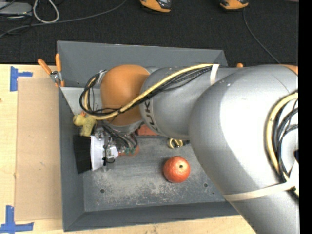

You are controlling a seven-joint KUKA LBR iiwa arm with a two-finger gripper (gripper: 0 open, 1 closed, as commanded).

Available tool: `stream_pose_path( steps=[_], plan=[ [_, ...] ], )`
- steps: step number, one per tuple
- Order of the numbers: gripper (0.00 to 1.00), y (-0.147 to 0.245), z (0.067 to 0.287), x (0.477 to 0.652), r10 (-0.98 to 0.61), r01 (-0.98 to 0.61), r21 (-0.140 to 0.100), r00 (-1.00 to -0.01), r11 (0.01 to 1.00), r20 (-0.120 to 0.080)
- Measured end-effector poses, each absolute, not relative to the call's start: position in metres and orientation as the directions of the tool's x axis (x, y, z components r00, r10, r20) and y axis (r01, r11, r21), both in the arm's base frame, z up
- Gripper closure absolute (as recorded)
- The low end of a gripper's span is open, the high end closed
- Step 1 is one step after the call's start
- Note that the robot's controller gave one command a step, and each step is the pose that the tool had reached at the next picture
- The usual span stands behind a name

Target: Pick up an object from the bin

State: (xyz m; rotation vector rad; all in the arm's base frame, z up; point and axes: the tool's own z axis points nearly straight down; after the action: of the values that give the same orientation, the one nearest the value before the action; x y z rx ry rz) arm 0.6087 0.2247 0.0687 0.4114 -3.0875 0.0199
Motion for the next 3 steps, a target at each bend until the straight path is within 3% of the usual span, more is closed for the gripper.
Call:
stream_pose_path(
  steps=[1,3],
  plan=[
    [1.0,0.2264,0.0709,0.6042,-0.267,-0.268,-0.009,-0.963,0.964,0.02],
    [1.0,0.217,0.0709,0.6119,-0.269,-0.269,-0.007,-0.963,0.963,0.025]
  ],
)
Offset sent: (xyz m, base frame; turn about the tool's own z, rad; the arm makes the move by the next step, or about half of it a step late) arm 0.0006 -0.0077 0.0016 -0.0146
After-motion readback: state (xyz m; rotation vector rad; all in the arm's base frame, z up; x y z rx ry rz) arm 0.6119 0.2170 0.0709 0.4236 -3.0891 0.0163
